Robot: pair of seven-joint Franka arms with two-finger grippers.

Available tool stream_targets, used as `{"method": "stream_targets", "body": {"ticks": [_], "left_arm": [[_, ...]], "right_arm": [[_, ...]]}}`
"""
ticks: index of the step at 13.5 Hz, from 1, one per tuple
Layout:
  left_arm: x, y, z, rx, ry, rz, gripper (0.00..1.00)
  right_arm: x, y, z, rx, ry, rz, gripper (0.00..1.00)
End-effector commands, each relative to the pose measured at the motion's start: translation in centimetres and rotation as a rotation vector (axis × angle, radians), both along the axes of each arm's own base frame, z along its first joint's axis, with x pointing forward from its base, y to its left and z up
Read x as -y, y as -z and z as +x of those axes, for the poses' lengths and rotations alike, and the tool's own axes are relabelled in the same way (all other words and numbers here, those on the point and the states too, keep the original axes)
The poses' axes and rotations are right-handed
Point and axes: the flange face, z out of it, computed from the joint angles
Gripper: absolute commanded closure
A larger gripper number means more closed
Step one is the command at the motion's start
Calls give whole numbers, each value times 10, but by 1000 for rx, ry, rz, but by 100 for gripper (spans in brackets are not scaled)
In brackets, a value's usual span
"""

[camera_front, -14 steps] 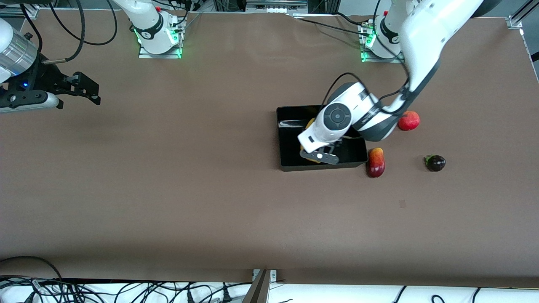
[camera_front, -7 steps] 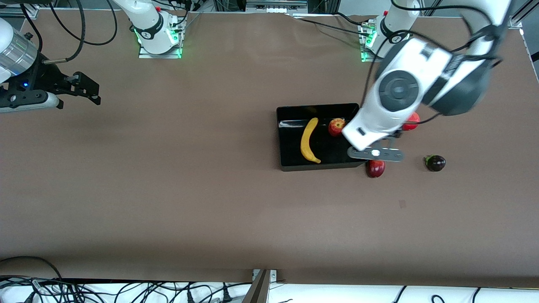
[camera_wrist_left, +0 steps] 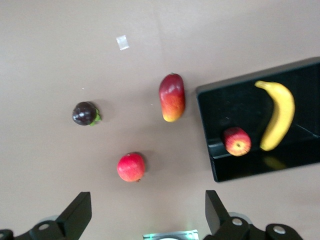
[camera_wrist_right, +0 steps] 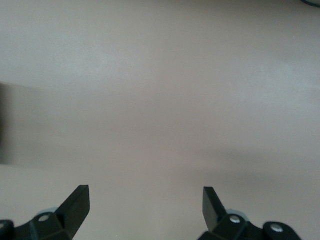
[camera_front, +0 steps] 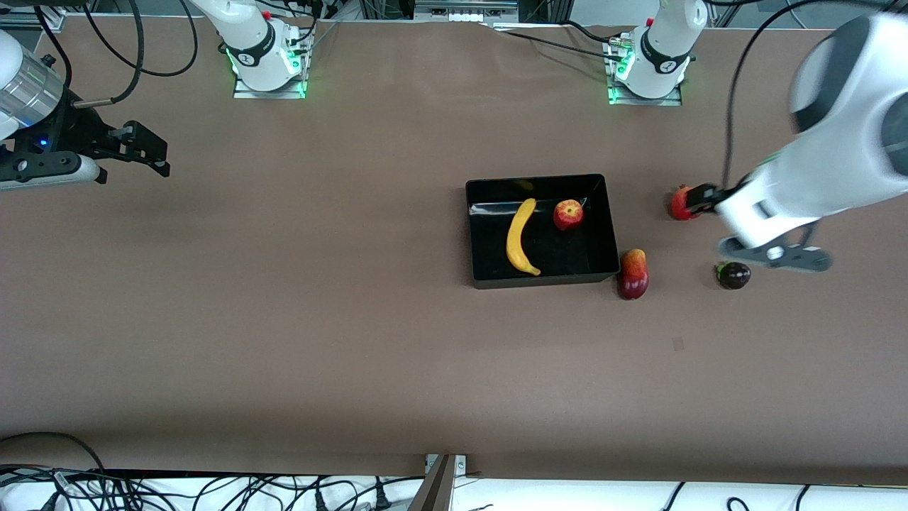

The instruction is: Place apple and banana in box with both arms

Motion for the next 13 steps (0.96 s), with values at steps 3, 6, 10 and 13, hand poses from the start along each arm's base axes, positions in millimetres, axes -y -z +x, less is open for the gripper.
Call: {"method": "stream_targets", "body": {"ticks": [3, 6, 10, 13], "left_arm": [[-67, -17, -40, 200, -113, -74, 0], [-68, -27, -55, 213, -114, -68, 0], [-63, -25, -56, 204, -111, -61, 0], [-53, -24, -57, 191, -94, -62, 0]], "right_arm": [[0, -5, 2, 8, -1, -3, 0], [0, -5, 2, 8, -1, -3, 0], [-1, -5, 2, 8, -3, -3, 0], [-1, -5, 2, 8, -3, -3, 0]]}}
